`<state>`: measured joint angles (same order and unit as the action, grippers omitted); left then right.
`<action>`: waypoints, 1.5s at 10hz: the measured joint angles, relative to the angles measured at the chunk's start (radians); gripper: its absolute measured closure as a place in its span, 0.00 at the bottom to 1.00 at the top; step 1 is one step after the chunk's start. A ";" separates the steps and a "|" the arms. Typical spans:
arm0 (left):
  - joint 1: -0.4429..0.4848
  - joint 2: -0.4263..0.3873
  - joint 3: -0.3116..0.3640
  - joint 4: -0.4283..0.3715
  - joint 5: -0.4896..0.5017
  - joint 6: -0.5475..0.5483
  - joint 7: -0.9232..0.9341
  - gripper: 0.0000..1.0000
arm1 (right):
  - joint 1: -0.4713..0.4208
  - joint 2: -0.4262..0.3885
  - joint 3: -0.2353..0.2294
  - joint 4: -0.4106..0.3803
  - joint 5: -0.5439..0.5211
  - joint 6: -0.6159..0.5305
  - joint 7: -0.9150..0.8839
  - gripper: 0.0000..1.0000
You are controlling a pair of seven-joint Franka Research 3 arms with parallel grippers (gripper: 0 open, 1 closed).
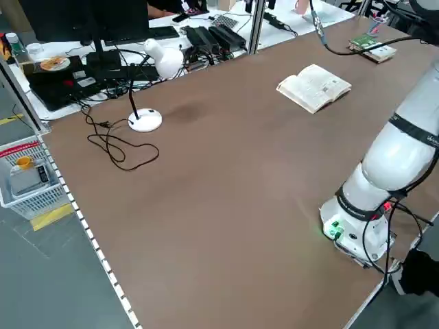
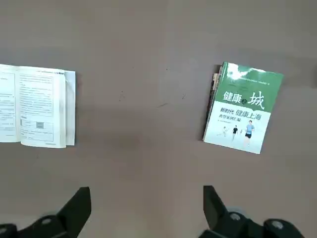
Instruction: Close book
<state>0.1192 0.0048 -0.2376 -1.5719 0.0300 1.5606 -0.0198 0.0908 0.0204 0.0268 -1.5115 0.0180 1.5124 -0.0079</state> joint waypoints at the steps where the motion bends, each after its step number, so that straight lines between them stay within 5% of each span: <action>1: -0.016 0.017 -0.002 0.014 0.000 0.001 0.000 0.00 | 0.000 0.000 0.000 0.000 0.000 -0.001 0.000 0.00; 11: -0.242 0.235 -0.016 0.122 -0.013 0.125 -0.021 0.00 | 0.008 0.091 0.004 -0.028 0.028 0.072 -0.001 0.01; 13: -0.279 0.259 -0.017 0.123 -0.014 0.143 -0.027 0.00 | 0.012 0.125 0.005 -0.034 0.048 0.109 -0.002 0.04; 15: -0.311 0.290 -0.018 0.123 -0.014 0.164 -0.028 0.00 | 0.018 0.158 0.005 -0.049 0.074 0.162 -0.002 0.21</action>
<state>-0.1919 0.2948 -0.2553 -1.4488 0.0156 1.7250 -0.0474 0.1091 0.1786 0.0322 -1.5609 0.0924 1.6742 -0.0102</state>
